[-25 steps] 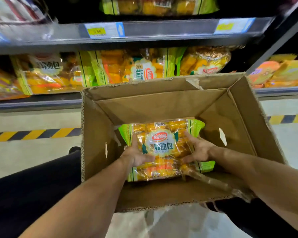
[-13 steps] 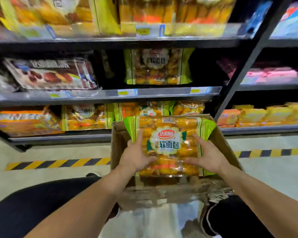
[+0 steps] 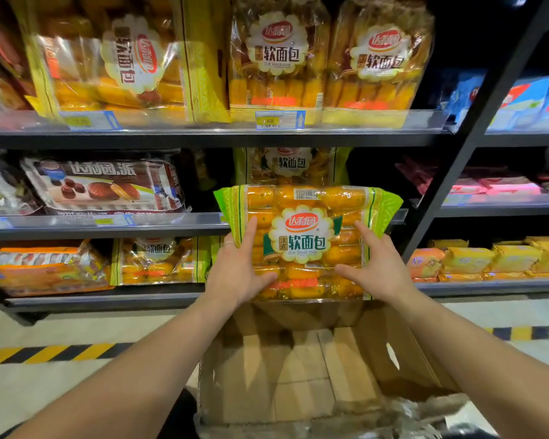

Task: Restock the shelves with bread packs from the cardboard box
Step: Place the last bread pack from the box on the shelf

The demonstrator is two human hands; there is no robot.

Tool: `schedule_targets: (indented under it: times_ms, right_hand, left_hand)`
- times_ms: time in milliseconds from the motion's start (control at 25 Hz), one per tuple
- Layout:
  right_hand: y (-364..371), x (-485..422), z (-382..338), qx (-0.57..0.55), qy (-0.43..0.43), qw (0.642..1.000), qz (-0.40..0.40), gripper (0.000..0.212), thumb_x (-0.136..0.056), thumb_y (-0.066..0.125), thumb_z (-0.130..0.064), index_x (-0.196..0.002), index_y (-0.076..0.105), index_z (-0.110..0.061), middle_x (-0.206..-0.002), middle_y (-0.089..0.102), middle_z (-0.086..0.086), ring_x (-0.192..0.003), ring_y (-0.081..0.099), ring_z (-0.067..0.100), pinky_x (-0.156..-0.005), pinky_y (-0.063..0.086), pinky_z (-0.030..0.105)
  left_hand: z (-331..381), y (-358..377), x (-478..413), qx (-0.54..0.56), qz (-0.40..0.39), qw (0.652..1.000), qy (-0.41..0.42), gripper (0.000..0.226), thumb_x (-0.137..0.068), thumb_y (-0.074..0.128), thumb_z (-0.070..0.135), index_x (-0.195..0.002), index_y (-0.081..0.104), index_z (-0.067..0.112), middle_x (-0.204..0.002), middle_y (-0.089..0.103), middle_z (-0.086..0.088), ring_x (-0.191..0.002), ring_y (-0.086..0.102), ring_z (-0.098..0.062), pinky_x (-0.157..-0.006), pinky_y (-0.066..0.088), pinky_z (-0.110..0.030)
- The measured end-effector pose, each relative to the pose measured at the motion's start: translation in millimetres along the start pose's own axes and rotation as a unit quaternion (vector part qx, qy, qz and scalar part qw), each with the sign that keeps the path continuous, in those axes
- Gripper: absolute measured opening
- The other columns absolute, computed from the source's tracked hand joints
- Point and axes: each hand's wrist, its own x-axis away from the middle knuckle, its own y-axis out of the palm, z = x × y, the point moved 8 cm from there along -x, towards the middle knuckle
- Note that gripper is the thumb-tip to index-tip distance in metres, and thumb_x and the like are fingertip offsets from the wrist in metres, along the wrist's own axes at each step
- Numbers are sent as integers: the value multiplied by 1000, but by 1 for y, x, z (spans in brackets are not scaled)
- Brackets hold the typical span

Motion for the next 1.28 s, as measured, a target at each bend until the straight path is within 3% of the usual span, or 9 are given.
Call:
schedule_targets:
  times_ms: [400, 600, 720, 800, 880, 1000, 1120, 1200, 1280]
  right_hand:
    - [14, -130, -19, 35, -22, 998, 47, 100, -71, 76, -52, -149, 15, -44, -143, 34, 14, -129, 40, 36, -102, 43, 49]
    - [10, -182, -36, 76, -43, 991, 98, 95, -71, 76, -53, -148, 28, -25, -143, 35, 17, -129, 40, 37, -101, 42, 47]
    - [3, -211, -43, 100, -20, 988, 120, 87, -70, 75, -57, -137, 45, -10, -132, 49, 18, -122, 48, 36, -95, 47, 44]
    - [6, -225, -44, 91, -7, 989, 120, 75, -71, 75, -57, -124, 54, -7, -117, 60, 17, -108, 57, 34, -80, 51, 38]
    - [19, -232, -41, 104, 1, 989, 103, 67, -75, 73, -53, -117, 54, -4, -108, 62, 16, -101, 58, 31, -69, 43, 31]
    - [34, -230, -34, 144, 6, 985, 90, 78, -77, 71, -53, -134, 43, -8, -126, 52, 18, -115, 51, 32, -77, 42, 32]
    - [40, -212, -21, 151, -20, 978, 141, 97, -69, 75, -57, -146, 28, -21, -151, 23, 23, -135, 32, 40, -104, 38, 43]
    - [34, -192, -22, 168, -99, 956, 219, 98, -67, 77, -55, -146, 27, -24, -155, 8, 26, -141, 19, 44, -109, 30, 50]
    - [42, -181, -34, 256, -198, 919, 224, 97, -68, 77, -51, -147, 28, -23, -152, 17, 28, -139, 20, 47, -110, 27, 54]
  left_hand:
    - [-5, -6, -109, -10, 62, 998, 5, 114, -71, 72, 61, -148, -10, 44, -155, 21, -19, -136, 37, -36, -100, 44, -46]
    - [1, -21, -165, -44, 86, 995, 15, 109, -67, 76, 59, -150, 12, 28, -148, 27, -22, -134, 34, -37, -101, 41, -45]
    - [2, -25, -195, -58, 75, 995, 10, 100, -64, 76, 63, -140, 35, 13, -135, 44, -22, -129, 40, -35, -100, 42, -42]
    - [1, -23, -214, -95, 72, 993, 10, 83, -67, 72, 65, -122, 51, 7, -121, 57, -18, -117, 50, -33, -91, 46, -39]
    - [-3, -15, -227, -114, 62, 992, 10, 65, -75, 68, 62, -106, 57, 6, -111, 61, -15, -104, 56, -30, -82, 46, -36]
    - [-12, 1, -230, -87, 53, 995, 1, 67, -78, 68, 56, -121, 50, 8, -118, 57, -17, -110, 53, -31, -86, 46, -36]
    - [-23, 9, -205, -56, 100, 993, -1, 96, -70, 74, 59, -143, 28, 20, -145, 33, -25, -133, 37, -38, -101, 43, -43]
    - [-22, 0, -185, -101, 193, 975, 46, 105, -67, 74, 62, -148, 19, 25, -154, 14, -27, -141, 22, -42, -108, 34, -49]
    - [-5, 1, -175, -208, 235, 939, 143, 105, -67, 74, 60, -150, 18, 27, -154, 18, -26, -141, 20, -43, -112, 25, -53]
